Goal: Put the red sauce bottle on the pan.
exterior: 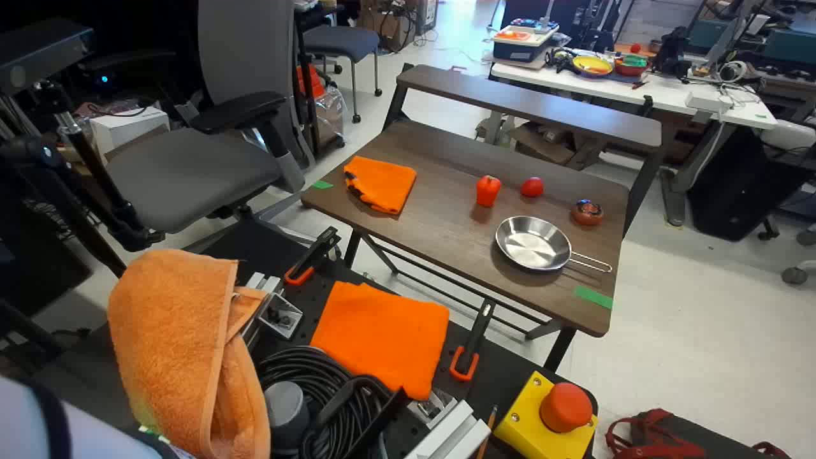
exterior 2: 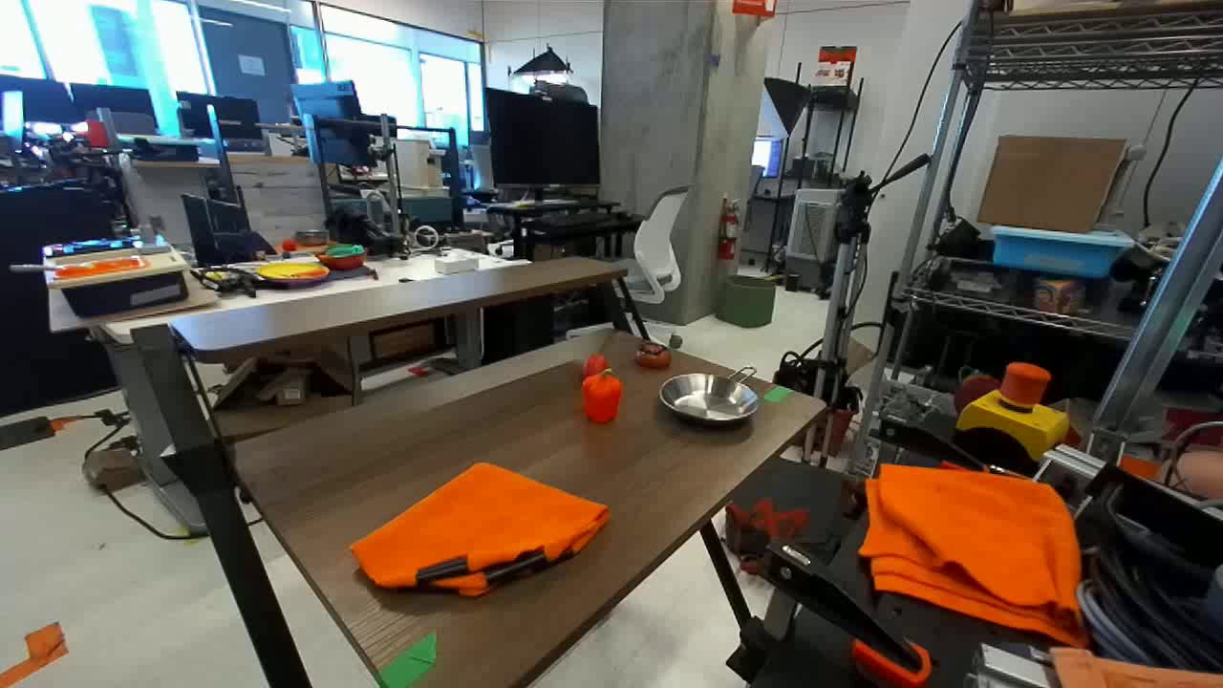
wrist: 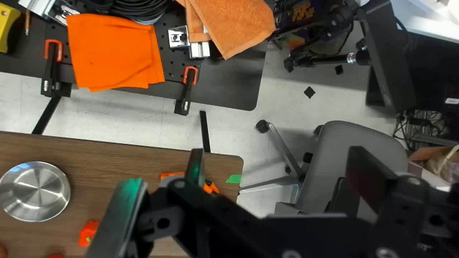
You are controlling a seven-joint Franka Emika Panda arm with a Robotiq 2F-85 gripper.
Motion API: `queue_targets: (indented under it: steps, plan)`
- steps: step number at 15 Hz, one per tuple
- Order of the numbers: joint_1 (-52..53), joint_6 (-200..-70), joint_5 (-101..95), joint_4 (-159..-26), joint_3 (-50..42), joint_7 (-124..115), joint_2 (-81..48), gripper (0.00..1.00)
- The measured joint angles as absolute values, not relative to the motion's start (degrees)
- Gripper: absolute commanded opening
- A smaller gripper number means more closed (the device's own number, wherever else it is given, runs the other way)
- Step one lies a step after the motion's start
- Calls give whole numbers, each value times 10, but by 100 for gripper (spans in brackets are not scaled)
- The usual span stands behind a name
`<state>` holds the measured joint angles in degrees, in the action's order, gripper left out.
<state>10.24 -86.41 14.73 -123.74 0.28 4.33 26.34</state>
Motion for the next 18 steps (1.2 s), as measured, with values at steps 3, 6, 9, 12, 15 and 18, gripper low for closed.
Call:
queue_targets:
  steps: [3,6,9,12,15,18]
  plan:
    - [102,-864,147,-1237,3,43,263,100]
    - [102,-864,147,-1237,3,43,263,100]
    - [102,-864,147,-1237,3,43,263,100]
    - [93,-883,146,-1240,7,43,260,100]
    - [77,-948,144,-1241,7,43,239,100]
    - [59,-1017,137,-1228,7,43,193,100]
